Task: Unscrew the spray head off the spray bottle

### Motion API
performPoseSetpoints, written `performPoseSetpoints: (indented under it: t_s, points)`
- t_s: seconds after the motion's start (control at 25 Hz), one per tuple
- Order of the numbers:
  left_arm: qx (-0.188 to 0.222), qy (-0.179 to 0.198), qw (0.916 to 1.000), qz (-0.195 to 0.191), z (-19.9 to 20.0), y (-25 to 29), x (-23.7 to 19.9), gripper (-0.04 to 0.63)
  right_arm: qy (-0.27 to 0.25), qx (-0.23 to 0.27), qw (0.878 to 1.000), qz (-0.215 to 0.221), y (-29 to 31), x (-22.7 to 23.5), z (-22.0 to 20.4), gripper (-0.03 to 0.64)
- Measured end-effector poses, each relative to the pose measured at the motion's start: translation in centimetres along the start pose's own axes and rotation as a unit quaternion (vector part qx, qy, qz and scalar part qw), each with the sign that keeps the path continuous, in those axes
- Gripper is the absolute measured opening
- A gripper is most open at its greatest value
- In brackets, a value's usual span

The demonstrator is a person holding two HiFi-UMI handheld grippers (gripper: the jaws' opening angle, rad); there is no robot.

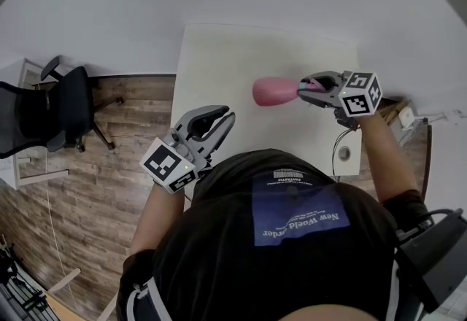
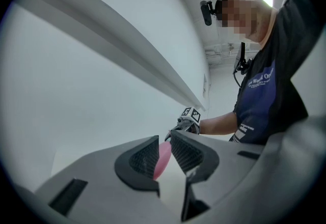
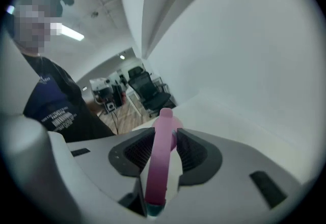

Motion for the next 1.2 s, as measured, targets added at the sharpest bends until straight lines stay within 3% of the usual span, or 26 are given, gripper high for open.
performPoseSetpoints:
  t_s: [0.12,0.24,0.32,0.52,0.56,0.84,1.04,1.2]
  points:
    - [-0.008,0.011,0.9997,-0.018,0.7,0.7,0.2,0.125,0.031,0.089,0.994,0.061,-2.8,-2.6,1.8,0.133]
    - [0.001,0.024,0.9992,-0.032,2.1,1.5,0.1,0.184,0.047,0.152,0.980,0.122,-5.0,-5.1,3.1,0.133]
    - [0.002,0.045,0.9978,-0.048,3.0,2.4,0.5,0.218,0.050,0.180,0.969,0.160,-6.2,-6.9,3.7,0.133]
    - [-0.006,0.100,0.9876,-0.121,4.7,5.9,4.3,0.432,0.049,0.223,0.946,0.230,-9.2,-9.8,3.0,0.133]
    - [-0.004,0.104,0.9856,-0.133,5.2,6.4,5.0,0.448,0.051,0.225,0.943,0.241,-9.7,-10.2,3.0,0.133]
    - [0.017,0.108,0.9781,-0.177,7.4,7.6,6.9,0.451,0.060,0.221,0.928,0.294,-9.6,-12.5,4.2,0.133]
    - [0.024,0.107,0.9780,-0.177,8.1,7.6,6.9,0.451,0.064,0.209,0.929,0.298,-9.7,-12.7,4.5,0.133]
    - [0.022,0.127,0.9710,-0.201,8.0,6.8,7.8,0.451,0.066,0.190,0.928,0.312,-9.6,-13.3,4.5,0.133]
Point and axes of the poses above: the fingertips, and each gripper's own axes: y forward along the fingers, x to its right, z out of its top, the point moved 2 cm from there along -y, backward along the fingers, and after that the axes turned 10 degrees about y, right-handed, at the moved point
